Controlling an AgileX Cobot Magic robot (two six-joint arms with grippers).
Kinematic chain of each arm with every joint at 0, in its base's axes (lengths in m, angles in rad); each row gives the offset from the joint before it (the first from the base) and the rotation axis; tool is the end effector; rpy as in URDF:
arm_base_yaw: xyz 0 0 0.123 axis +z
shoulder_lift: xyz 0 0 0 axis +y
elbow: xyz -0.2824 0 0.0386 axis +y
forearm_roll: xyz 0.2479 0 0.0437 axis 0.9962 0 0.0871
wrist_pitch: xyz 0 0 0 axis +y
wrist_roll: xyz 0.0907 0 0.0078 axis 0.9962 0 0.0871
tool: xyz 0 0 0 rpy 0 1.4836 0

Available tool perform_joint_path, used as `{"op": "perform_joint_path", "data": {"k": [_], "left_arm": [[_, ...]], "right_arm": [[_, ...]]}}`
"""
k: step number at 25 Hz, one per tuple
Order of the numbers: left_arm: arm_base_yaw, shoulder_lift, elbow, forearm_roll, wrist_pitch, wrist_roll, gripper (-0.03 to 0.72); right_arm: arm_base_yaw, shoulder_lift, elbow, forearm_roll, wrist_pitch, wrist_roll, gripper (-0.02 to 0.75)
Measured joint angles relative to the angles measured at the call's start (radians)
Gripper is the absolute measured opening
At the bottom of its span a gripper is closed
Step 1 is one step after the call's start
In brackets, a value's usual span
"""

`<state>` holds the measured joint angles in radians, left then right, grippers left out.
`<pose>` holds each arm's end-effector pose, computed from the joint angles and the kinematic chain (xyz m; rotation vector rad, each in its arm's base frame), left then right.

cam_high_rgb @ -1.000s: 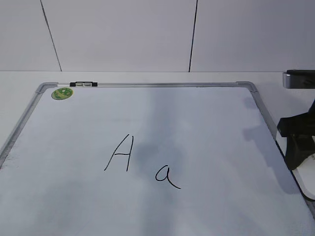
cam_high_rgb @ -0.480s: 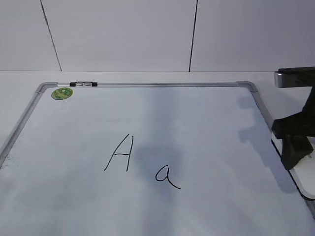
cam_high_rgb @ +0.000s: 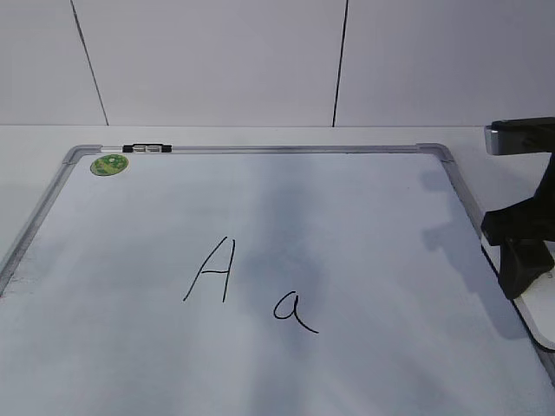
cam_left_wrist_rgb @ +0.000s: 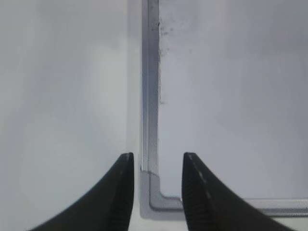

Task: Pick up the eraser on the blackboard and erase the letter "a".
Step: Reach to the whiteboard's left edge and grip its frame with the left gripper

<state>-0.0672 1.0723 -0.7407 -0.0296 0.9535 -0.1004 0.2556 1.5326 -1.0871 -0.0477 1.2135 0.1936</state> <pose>0.1800 -0.0143 0.2653 -0.0634 2.7704 -0.0815 0.2624 0.0644 0.2483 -0.1232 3.1294 -0.0686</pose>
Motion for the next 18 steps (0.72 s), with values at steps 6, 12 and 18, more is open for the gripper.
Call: {"op": "perform_joint_path", "data": {"k": [6,12,18], "left_arm": [[0.000,0.221,-0.164,0.030,-0.040,0.000,0.254],[0.000,0.430,-0.283,0.041,-0.059,0.000,0.254],[0.000,0.567,-0.345,0.063,-0.079,0.000,0.254]], "right_arm": [[0.000,0.000,0.000,0.025,0.000,0.002,0.562],[0.000,0.000,0.000,0.030,0.000,0.002,0.562],[0.000,0.001,-0.043,0.034,0.002,0.000,0.562]]}}
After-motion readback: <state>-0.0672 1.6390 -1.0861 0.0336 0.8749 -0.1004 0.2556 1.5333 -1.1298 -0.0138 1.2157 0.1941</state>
